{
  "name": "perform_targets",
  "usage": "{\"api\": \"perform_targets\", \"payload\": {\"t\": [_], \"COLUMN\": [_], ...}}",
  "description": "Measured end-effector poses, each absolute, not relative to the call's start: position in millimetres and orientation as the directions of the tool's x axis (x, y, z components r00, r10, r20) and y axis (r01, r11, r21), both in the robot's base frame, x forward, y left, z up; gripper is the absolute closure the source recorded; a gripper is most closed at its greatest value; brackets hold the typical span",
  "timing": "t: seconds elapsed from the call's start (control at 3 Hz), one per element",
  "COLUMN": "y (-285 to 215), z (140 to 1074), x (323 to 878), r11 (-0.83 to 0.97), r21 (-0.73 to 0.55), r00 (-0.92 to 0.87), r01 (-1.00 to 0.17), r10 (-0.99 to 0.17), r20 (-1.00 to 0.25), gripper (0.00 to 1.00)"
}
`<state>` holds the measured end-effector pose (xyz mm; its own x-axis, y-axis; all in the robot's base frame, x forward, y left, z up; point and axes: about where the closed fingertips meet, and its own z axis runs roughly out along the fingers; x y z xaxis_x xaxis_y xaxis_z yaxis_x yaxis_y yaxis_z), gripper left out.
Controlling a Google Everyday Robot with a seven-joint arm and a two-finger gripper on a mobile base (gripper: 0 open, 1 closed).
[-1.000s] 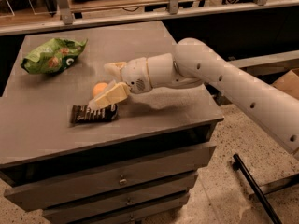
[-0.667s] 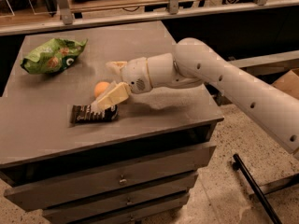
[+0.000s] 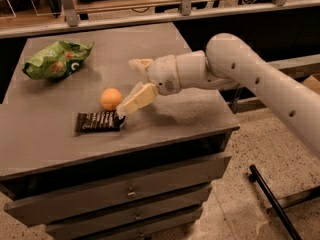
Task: Move orange near rxbar chocolate
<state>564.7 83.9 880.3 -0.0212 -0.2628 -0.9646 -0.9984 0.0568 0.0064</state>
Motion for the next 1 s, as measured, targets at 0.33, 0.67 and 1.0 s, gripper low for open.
{"api": "perform_targets", "payload": {"t": [0.33, 0.67, 1.0], "y": [35.1, 28.9, 29.5], "z": [871.3, 872.6, 872.6], "x": [561.2, 560.5, 560.4], "r11": [0.107, 0.107, 0.106], "r21": [-0.165, -0.216, -0.215], "r00": [0.137, 0.188, 0.186], "r01": [-0.981, -0.97, -0.971], "r10": [-0.225, -0.23, -0.229], "r20": [-0.965, -0.955, -0.955], "gripper": [0.0, 0.0, 0.0]}}
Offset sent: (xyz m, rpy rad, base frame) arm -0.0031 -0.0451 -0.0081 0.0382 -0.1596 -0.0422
